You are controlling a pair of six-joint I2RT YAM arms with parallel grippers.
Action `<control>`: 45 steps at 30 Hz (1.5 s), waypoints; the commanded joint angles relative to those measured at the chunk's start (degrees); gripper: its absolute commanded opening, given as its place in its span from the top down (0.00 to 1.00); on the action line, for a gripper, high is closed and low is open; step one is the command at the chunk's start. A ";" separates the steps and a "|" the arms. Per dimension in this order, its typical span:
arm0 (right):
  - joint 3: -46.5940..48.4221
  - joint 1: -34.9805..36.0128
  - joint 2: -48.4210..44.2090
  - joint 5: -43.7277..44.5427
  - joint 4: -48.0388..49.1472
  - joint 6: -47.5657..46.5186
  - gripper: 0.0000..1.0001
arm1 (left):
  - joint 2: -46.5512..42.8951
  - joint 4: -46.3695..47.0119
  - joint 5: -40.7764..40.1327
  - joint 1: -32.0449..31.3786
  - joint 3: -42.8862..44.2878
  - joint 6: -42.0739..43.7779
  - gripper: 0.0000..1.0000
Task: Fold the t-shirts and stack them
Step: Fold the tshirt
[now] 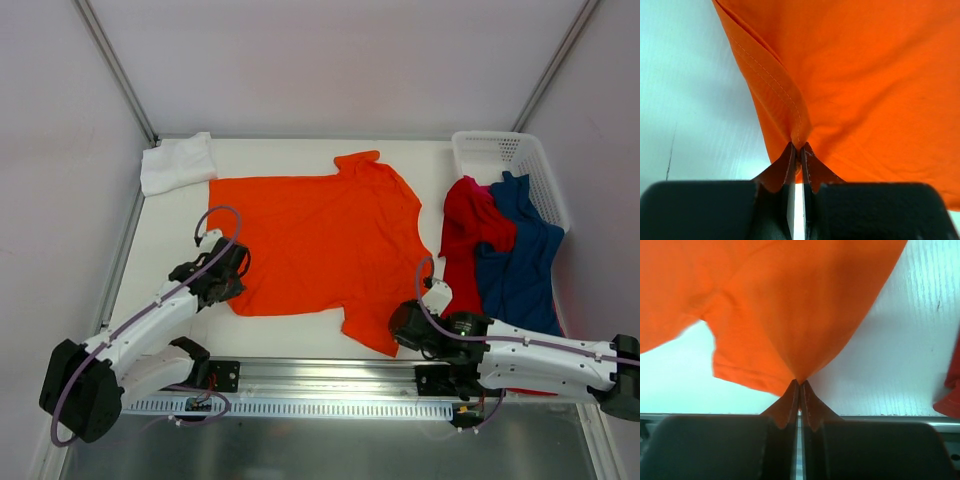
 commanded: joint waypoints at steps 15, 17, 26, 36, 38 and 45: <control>14.88 -1.60 7.03 15.81 -7.68 -7.36 1.00 | -12.11 -4.69 -7.76 -0.10 0.52 -6.98 1.00; 16.55 -4.49 8.25 16.62 -7.68 -9.39 0.99 | -13.43 -4.86 -10.40 -0.10 0.25 -8.30 1.00; 25.95 -12.50 18.19 19.08 -4.87 -21.52 0.99 | -16.78 -4.77 -18.92 -0.10 0.51 -11.65 1.00; 31.84 -25.67 28.91 16.18 5.32 -34.18 0.99 | -9.48 -3.99 -27.18 2.27 3.94 -12.88 1.00; 32.11 -27.61 29.62 14.87 6.64 -35.85 1.00 | -8.17 -3.11 -27.37 3.24 4.12 -12.44 1.00; 33.07 -33.76 32.69 12.23 11.56 -40.95 0.99 | -2.72 3.39 -27.46 4.74 4.73 -9.19 1.00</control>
